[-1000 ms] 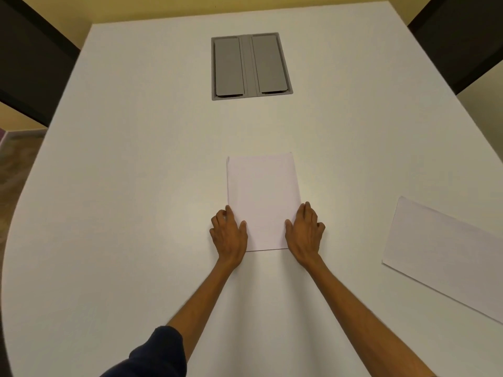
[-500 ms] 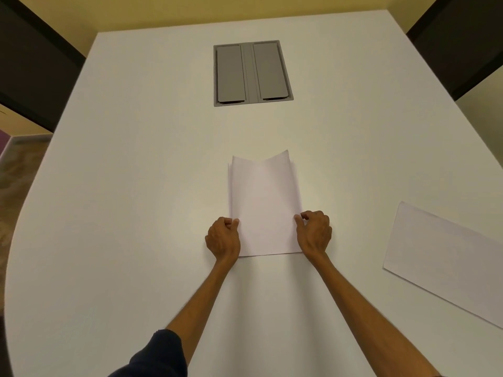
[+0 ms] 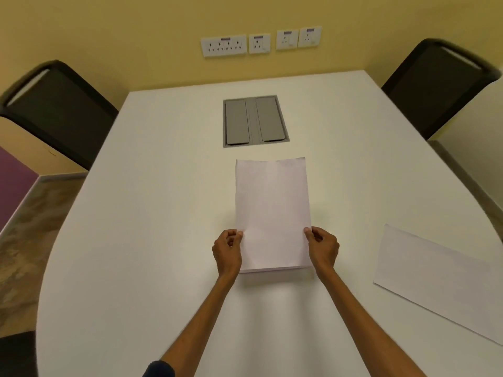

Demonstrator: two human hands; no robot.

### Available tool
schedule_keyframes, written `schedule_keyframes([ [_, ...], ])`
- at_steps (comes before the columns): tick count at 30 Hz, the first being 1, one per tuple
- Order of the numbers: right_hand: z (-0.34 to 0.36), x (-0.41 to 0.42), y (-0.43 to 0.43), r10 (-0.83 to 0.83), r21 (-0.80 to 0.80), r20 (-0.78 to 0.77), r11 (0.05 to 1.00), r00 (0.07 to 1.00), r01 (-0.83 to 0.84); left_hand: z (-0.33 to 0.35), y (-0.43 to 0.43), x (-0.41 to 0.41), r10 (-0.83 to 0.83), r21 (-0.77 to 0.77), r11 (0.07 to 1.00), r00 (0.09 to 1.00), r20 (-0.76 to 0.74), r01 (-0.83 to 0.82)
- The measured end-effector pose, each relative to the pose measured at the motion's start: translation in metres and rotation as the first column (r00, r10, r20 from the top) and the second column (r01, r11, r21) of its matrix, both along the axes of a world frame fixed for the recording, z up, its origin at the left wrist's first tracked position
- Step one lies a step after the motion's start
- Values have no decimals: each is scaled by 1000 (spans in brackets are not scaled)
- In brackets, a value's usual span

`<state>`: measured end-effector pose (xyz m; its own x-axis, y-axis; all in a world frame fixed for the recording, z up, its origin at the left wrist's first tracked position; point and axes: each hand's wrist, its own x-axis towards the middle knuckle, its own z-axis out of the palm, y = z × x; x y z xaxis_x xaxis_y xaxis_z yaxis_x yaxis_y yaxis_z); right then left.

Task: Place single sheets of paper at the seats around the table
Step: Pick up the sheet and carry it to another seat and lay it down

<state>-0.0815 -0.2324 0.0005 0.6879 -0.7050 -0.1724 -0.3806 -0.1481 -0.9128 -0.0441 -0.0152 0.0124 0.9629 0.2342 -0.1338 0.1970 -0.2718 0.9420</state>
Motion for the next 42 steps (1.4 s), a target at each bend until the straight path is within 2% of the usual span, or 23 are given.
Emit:
schedule_keyframes([
  [5, 48, -30, -3, -31, 36, 94, 999, 995, 27, 43, -4, -27, -11, -62, 998, 996, 86, 17],
  [11, 100, -83, -4, -58, -9, 186, 998, 981, 61, 97, -3, -63, -54, -101, 992, 973, 225, 79],
  [25, 182, -252, 26, -238, -101, 363, 951, 901, 292, 167, 14, -171, -296, -75, 934, 874, 385, 349],
  [31, 197, -346, 30, -358, -100, 400, 898, 844, 429, 188, -7, -233, -422, -61, 868, 796, 435, 493],
  [42, 210, -496, -8, -567, -116, 417, 742, 710, 660, 197, -84, -345, -614, -91, 679, 631, 473, 729],
])
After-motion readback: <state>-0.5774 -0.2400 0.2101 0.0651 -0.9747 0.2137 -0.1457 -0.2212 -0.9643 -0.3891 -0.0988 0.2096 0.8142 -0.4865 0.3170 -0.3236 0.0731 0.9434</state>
